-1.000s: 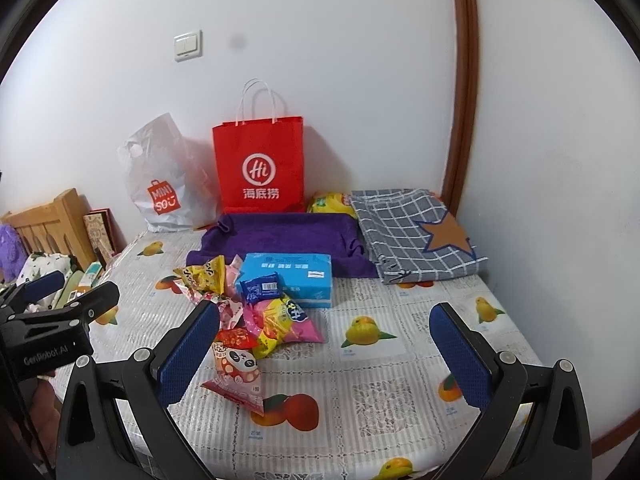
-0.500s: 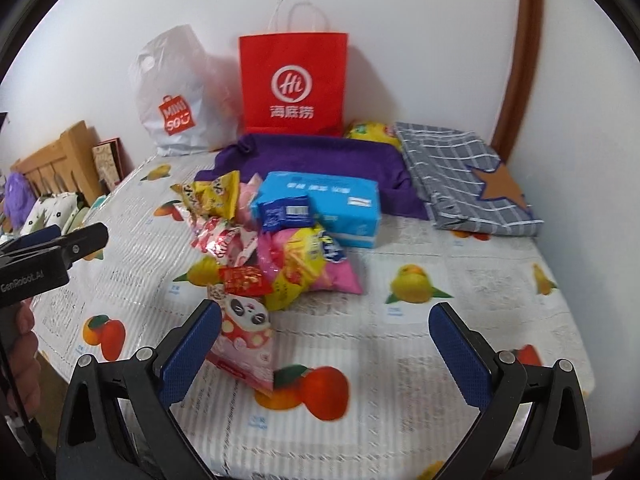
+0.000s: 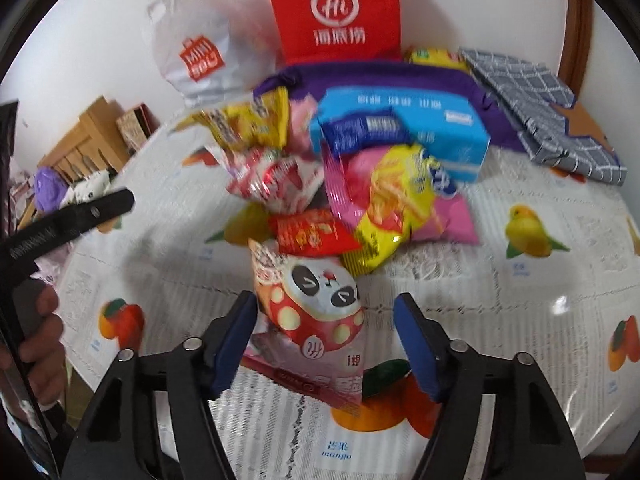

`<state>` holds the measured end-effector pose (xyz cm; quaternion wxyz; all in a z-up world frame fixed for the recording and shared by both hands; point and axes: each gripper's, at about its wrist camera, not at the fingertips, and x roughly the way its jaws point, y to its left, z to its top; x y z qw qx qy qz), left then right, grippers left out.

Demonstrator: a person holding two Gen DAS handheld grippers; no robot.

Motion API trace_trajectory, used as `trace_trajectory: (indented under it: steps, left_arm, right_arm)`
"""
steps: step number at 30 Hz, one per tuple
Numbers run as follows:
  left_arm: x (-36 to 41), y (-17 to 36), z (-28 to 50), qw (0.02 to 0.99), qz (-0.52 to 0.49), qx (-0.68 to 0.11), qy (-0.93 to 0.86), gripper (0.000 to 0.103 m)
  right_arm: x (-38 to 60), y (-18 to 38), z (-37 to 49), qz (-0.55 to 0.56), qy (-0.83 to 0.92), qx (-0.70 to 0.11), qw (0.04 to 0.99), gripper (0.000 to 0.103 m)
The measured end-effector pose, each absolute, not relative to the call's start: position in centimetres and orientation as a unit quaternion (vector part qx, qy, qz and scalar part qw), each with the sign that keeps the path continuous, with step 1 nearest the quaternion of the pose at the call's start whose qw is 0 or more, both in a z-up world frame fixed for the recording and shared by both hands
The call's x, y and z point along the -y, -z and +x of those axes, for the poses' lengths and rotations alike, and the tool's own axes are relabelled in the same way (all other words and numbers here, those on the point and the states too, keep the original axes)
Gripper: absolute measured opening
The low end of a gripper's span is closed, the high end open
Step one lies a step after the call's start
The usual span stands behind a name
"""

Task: Organize snacks
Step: 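Reach the right tool to the pink panda-face bag and close on it, then grasp the red-and-white lychee candy packet with the left tool while the right holds the panda bag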

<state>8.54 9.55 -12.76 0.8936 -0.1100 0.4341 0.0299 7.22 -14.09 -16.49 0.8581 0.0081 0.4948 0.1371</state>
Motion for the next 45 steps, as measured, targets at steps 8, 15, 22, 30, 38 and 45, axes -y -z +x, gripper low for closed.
trace_trajectory:
  steps: [8, 15, 22, 30, 38, 45]
  left_arm:
    - [-7.3, 13.2, 11.2, 0.892, -0.094, -0.442, -0.003, 0.098]
    - [-4.4, 14.2, 13.7, 0.886, -0.066, -0.459, 0.008, 0.098]
    - [-0.4, 15.2, 15.6, 0.882, -0.023, -0.468, 0.046, 0.098]
    - [0.8, 17.6, 17.2, 0.860, -0.044, -0.507, 0.043, 0.085]
    - [1.6, 17.6, 17.1, 0.869, -0.013, -0.494, 0.023, 0.080]
    - [1.8, 17.8, 17.2, 0.869, -0.009, -0.495, 0.022, 0.076]
  right_arm:
    - [13.9, 16.7, 7.0, -0.014, -0.159, -0.493, 0.855, 0.047]
    - [16.8, 14.0, 5.9, -0.013, -0.186, -0.459, 0.868, 0.047]
    - [22.0, 13.6, 7.2, 0.002, -0.117, -0.438, 0.891, 0.047]
    - [26.2, 16.0, 9.3, 0.010, -0.047, -0.447, 0.893, 0.047]
    - [26.7, 17.5, 10.8, 0.032, -0.054, -0.451, 0.890, 0.048]
    - [26.6, 17.4, 10.7, 0.029, -0.058, -0.447, 0.892, 0.048]
